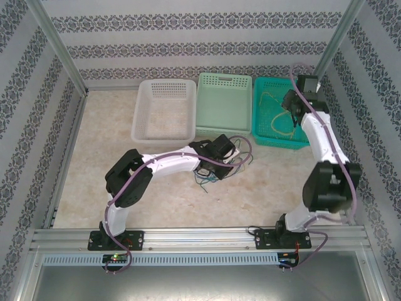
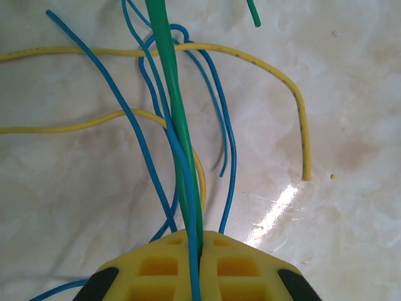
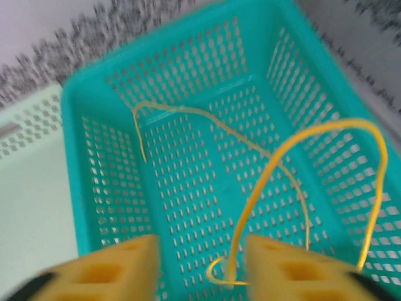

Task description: Untangle the cables

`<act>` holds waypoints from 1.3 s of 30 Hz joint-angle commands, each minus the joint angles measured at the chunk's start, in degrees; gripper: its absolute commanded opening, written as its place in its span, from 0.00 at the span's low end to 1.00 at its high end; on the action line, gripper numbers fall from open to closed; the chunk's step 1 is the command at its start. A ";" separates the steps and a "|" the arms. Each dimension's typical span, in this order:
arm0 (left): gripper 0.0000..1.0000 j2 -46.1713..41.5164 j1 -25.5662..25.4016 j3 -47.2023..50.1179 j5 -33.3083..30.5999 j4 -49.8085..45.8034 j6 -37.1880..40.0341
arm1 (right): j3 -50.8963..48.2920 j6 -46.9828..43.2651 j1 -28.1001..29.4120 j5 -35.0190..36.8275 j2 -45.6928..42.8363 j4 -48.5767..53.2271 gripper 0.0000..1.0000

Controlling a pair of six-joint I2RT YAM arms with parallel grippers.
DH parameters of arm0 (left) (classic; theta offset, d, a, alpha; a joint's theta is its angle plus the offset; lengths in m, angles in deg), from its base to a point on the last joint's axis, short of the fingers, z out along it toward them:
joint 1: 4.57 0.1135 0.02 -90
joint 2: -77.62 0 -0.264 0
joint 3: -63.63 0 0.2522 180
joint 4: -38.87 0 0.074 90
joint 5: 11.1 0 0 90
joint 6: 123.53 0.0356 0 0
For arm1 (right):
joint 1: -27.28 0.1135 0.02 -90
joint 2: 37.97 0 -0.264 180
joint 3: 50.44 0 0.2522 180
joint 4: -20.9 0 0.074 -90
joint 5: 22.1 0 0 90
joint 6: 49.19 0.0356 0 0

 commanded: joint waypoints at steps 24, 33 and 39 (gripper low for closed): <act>0.83 -19.11 9.14 10.57 -0.55 6.57 -7.37 | -15.87 -1.83 17.31 -17.19 -14.88 6.94 0.83; 0.79 -7.30 15.07 2.26 13.52 -0.30 -17.55 | -25.40 8.16 29.74 -9.88 -11.40 -0.30 0.79; 0.78 -3.71 15.12 -0.15 13.88 -2.31 -19.50 | -31.33 10.89 30.91 -6.55 -8.76 -0.29 0.74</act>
